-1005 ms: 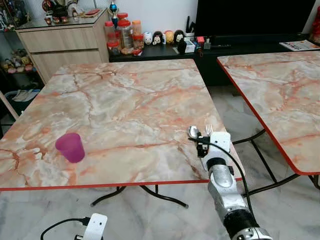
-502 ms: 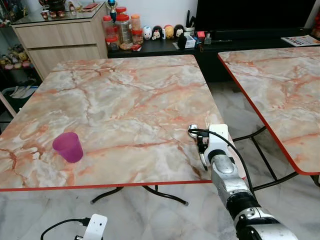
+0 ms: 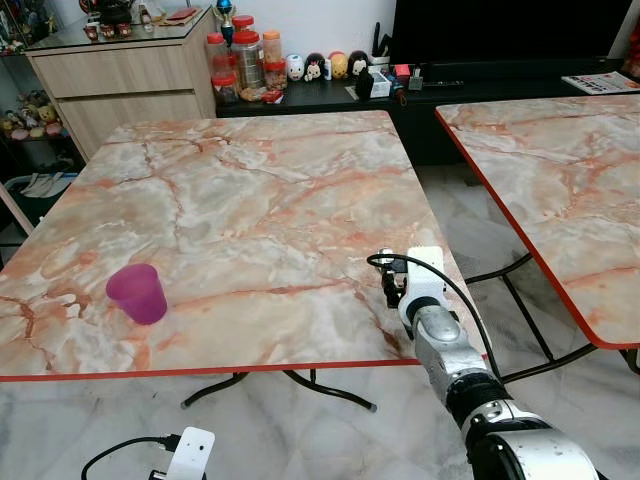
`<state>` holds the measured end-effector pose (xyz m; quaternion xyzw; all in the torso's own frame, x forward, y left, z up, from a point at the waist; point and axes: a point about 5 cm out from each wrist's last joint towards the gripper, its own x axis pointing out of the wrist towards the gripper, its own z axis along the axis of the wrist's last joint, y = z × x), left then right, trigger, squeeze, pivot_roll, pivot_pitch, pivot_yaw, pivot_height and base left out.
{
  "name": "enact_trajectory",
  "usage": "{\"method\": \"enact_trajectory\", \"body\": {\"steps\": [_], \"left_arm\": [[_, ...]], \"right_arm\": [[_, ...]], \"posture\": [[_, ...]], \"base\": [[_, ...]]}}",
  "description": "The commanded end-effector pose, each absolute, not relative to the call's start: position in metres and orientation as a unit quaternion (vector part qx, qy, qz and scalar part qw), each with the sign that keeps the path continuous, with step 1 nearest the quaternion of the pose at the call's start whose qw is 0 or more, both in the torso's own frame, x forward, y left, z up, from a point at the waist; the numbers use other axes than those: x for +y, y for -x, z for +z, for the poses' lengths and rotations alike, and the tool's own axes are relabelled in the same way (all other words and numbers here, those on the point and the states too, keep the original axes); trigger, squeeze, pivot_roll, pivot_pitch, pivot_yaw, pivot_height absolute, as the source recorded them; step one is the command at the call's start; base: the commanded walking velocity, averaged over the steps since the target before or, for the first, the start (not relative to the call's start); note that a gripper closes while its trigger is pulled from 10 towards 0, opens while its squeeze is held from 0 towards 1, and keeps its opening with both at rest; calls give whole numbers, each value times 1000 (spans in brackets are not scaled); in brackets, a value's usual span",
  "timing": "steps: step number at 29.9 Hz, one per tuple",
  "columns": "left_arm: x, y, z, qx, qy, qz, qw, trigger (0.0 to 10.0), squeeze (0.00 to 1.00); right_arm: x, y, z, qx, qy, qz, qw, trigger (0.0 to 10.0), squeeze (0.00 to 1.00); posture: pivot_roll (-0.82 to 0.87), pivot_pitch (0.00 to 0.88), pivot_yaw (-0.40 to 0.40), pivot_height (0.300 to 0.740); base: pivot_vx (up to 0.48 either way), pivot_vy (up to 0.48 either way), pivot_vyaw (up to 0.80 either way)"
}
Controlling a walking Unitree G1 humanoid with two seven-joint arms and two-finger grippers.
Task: Setting the table
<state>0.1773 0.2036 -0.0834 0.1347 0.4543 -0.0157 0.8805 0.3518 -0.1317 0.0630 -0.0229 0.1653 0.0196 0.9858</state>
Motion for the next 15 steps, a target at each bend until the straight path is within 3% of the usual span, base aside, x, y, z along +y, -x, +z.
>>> {"method": "enact_trajectory", "body": {"steps": [1,15], "left_arm": [[207,-177,-83,458,-137,-10,878,10000,0],[208,-174,-85,463,-139,-12,875,10000,0]], "right_arm": [[-128,-353,64,169,21,24,985,10000,0],[-128,-351,58,189,10,23,982,10000,0]], "posture": [[0,0,31,727],[4,0,31,727]], "base": [[0,0,0],[0,0,0]]}}
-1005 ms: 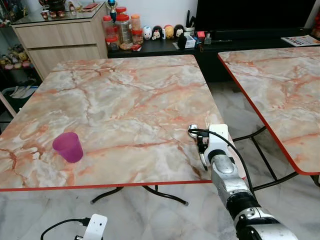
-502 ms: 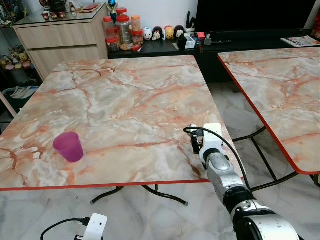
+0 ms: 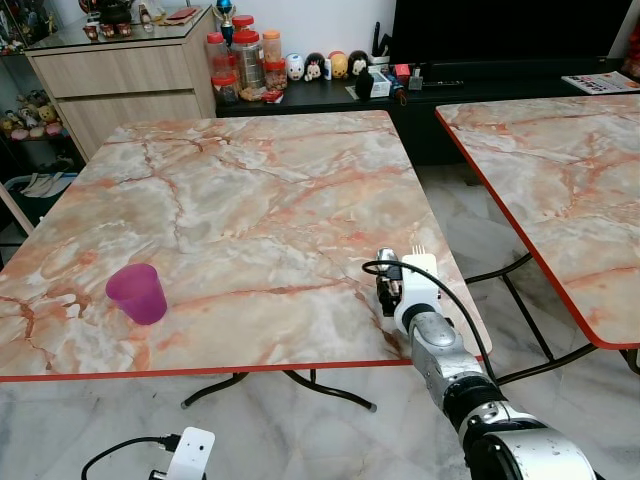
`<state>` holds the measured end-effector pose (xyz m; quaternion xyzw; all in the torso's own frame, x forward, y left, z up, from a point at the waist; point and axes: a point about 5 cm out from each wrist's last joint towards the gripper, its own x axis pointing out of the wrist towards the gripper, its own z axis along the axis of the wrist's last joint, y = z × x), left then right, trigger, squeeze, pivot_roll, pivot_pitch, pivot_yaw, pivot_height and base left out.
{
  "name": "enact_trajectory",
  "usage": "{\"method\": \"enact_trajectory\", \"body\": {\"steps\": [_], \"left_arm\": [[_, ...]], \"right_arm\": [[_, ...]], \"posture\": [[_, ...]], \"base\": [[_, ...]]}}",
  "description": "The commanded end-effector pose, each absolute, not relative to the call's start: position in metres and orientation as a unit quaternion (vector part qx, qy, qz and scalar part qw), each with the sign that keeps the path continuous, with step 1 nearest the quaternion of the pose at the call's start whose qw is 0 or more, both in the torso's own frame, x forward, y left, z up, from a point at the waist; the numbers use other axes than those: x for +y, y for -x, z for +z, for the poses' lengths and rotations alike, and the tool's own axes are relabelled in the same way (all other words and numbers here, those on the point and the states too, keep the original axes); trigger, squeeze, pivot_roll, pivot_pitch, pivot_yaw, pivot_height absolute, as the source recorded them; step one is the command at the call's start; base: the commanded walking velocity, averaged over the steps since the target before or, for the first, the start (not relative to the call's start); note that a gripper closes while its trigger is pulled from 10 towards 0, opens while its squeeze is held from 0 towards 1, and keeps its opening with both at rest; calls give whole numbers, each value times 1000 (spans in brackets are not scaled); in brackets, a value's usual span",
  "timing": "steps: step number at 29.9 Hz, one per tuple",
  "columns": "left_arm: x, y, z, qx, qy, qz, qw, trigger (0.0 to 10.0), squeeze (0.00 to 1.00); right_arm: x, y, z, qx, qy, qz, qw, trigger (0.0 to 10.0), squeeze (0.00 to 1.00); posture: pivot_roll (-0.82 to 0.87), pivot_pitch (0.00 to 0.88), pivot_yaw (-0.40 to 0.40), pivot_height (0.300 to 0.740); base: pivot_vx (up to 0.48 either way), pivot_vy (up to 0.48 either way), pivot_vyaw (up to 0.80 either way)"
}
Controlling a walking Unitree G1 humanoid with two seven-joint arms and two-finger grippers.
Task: Setting the table
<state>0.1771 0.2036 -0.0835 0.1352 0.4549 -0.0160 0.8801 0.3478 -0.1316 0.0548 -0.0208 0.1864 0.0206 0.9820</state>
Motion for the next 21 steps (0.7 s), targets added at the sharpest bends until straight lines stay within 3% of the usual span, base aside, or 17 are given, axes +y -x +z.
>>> {"method": "enact_trajectory", "body": {"steps": [1,18,19,21], "left_arm": [[208,-174,-85,464,-140,-12,875,10000,0],[208,-174,-84,464,-140,-13,875,10000,0],[208,-174,-85,464,-140,-13,875,10000,0],[207,-174,-85,465,-139,-15,874,10000,0]], "right_arm": [[-128,-351,58,191,5,23,981,10000,0],[-127,-344,45,229,13,27,973,10000,0],[-127,-344,45,232,13,26,972,0,0],[-128,-343,44,233,10,23,972,0,0]], "posture": [[4,0,31,727],[6,0,31,727],[6,0,31,727],[2,0,32,727]], "base": [[0,0,0],[0,0,0],[0,0,0],[0,0,0]]}}
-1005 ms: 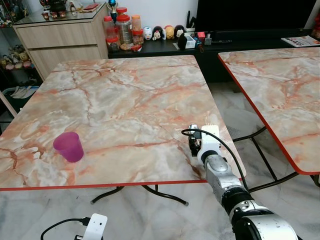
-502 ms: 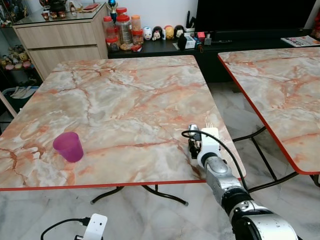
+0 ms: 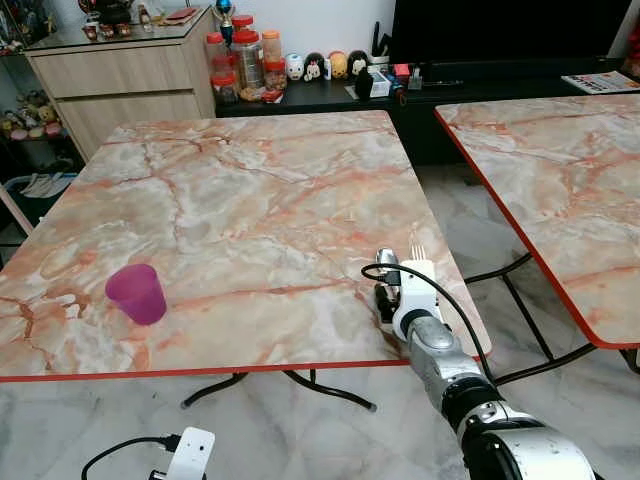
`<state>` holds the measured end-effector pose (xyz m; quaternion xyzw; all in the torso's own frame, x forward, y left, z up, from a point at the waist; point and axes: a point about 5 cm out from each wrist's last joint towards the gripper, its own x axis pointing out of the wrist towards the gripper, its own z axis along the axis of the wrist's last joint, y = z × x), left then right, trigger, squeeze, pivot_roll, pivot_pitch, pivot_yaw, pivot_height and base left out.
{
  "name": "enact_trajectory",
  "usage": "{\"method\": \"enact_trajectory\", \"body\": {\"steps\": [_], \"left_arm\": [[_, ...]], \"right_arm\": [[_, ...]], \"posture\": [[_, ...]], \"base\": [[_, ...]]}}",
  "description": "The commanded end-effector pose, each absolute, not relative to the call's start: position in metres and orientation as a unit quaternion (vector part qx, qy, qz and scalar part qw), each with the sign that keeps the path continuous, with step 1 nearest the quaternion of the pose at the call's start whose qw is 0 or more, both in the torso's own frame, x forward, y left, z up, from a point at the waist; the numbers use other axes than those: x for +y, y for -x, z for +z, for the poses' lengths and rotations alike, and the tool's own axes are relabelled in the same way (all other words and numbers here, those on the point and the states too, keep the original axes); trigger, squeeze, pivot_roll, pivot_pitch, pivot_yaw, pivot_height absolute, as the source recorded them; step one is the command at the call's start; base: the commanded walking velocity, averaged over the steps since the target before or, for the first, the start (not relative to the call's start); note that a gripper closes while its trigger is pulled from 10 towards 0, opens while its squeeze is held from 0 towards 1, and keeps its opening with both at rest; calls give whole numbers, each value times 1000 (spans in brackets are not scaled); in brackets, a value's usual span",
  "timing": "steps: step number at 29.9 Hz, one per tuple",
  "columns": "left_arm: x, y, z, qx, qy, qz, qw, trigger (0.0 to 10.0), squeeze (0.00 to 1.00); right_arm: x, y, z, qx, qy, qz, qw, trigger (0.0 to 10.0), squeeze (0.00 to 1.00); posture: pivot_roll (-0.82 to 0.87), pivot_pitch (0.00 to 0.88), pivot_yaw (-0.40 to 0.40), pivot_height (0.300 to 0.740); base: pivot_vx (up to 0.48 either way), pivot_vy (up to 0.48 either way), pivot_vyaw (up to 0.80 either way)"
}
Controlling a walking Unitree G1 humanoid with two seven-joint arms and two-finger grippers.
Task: Setting the table
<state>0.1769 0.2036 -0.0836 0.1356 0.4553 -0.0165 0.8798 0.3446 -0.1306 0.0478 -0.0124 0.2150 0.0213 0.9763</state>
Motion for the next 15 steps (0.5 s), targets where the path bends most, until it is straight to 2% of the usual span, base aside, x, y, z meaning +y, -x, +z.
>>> {"method": "enact_trajectory", "body": {"steps": [1,15], "left_arm": [[207,-173,-85,465,-139,-15,874,10000,0],[206,-174,-85,467,-134,-15,874,10000,0]], "right_arm": [[-128,-343,44,234,11,24,972,0,0],[-129,-343,43,240,14,23,970,0,0]], "posture": [[0,0,33,727],[-2,0,28,727]], "base": [[0,0,0],[0,0,0]]}}
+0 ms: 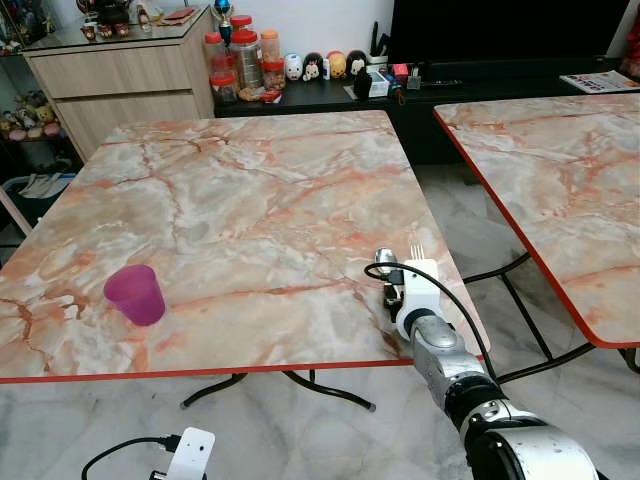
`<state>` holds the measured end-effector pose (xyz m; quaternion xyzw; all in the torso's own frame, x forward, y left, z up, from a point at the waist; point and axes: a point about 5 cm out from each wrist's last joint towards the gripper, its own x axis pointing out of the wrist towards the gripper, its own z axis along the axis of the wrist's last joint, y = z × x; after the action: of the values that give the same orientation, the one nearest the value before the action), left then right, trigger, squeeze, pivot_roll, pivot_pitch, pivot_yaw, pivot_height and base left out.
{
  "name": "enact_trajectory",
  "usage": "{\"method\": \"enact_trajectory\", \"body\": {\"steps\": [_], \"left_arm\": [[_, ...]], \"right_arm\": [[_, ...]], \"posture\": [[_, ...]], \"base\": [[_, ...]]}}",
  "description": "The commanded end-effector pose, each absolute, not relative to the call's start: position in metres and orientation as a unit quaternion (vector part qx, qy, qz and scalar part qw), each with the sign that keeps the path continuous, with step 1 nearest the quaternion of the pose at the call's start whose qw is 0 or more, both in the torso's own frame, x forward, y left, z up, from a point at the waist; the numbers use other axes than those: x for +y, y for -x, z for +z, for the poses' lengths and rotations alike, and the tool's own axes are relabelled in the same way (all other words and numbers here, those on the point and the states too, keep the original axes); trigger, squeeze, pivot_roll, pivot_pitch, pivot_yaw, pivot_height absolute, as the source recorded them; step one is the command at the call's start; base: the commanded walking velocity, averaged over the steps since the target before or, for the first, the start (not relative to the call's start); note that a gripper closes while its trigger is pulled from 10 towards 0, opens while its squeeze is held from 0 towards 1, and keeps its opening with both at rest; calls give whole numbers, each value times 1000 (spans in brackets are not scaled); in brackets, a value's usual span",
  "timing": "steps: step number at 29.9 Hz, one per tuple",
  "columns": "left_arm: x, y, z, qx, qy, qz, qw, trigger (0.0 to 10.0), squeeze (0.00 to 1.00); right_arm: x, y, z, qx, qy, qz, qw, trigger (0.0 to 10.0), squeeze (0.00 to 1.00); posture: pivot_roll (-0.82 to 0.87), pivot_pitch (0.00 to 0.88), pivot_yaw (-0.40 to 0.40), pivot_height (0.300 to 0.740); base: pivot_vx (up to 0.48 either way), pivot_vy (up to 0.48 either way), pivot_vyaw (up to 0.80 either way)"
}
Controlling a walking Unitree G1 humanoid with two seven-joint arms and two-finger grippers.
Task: Setting the table
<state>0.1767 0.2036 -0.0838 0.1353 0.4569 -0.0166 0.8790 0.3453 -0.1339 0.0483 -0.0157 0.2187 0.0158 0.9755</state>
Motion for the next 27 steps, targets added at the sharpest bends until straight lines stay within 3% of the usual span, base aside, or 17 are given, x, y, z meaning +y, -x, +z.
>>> {"method": "enact_trajectory", "body": {"steps": [1,27], "left_arm": [[206,-174,-85,467,-135,-15,874,10000,0],[203,-173,-86,470,-133,-12,872,10000,0]], "right_arm": [[-130,-343,44,240,16,22,970,0,0],[-127,-345,48,224,14,38,974,0,0]], "posture": [[-1,0,28,727],[-8,0,24,727]], "base": [[0,0,0],[0,0,0]]}}
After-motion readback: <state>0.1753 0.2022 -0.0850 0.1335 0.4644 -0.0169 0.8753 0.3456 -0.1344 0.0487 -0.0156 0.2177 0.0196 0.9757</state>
